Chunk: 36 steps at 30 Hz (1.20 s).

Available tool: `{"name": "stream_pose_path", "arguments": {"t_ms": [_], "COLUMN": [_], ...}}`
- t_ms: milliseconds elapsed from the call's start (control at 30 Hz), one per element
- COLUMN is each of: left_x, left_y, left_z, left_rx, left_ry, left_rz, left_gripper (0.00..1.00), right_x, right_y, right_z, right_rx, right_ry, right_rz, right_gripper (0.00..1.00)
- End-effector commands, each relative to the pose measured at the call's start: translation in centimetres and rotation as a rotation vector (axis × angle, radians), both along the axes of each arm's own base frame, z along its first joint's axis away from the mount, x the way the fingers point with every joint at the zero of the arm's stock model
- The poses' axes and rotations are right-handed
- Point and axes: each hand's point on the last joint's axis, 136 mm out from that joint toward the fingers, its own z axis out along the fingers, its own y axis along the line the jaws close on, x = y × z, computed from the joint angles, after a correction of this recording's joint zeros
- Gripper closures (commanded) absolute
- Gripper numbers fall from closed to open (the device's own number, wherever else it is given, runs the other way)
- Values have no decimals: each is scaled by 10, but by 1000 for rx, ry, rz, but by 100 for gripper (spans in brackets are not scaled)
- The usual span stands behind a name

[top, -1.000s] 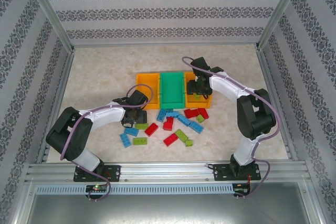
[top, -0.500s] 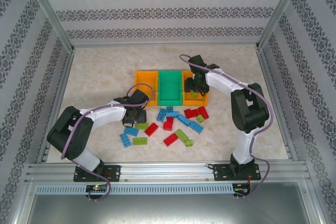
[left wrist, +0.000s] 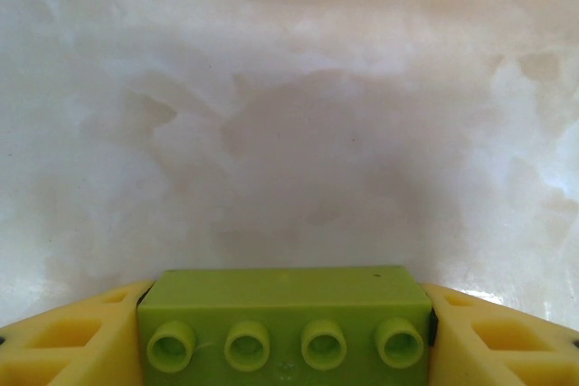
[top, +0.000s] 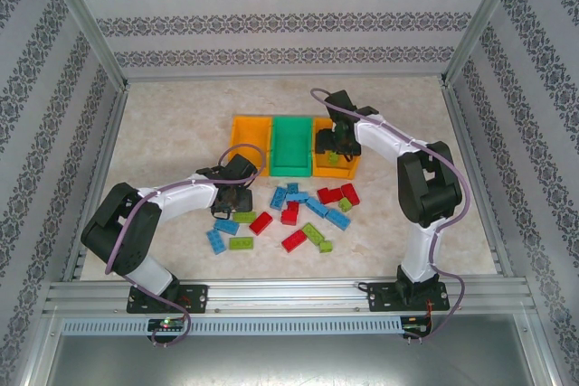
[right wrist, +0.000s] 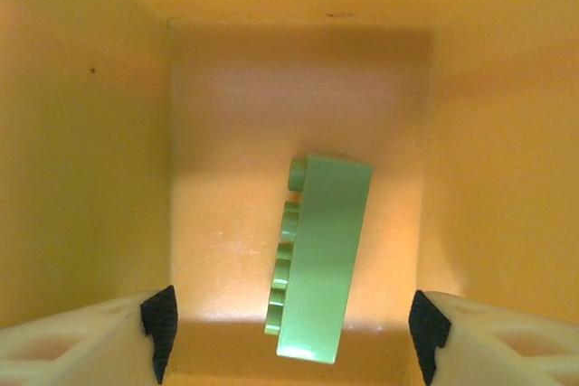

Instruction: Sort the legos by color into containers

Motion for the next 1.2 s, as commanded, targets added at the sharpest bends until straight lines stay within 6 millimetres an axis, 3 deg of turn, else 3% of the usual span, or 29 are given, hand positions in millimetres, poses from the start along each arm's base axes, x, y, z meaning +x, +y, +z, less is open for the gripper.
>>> {"name": "stream_pose_path", "arguments": {"t_ms": [0,200,300,667,833,900,1000,1167], "left_x": [2,2,3,4,7,7,7,7], "left_y": [-3,-3,-3,0,1,2,4,4], "left_z": [-11,-12,-11,-10,-5,-3,-4,-5], "left_rx": [5,8,6,23,30,35,44,45], "left_ry": [5,5,4,-3,-17,-23,-22,-19], "left_rz": [-1,2,2,11,12,13,11,14], "left_gripper": [46,46,46,46,55,59,61,66], "right_x": [6,6,6,-3,-10,-14,-22,-37], "right_y": [-4,-4,-2,6,4,1,-5,-26], "right_z": [-9,-11,-6,33,51,56,62,64], "right_rx": [-20,-13,1,41,58,55,50,34], "right_ry": [2,7,-3,-97,-130,-141,-161,-192], "right_rz": [-12,-26,-30,-10,-8,-11,-20,-65], "right_gripper": [100,91,91,95,92,85,61,37]}}
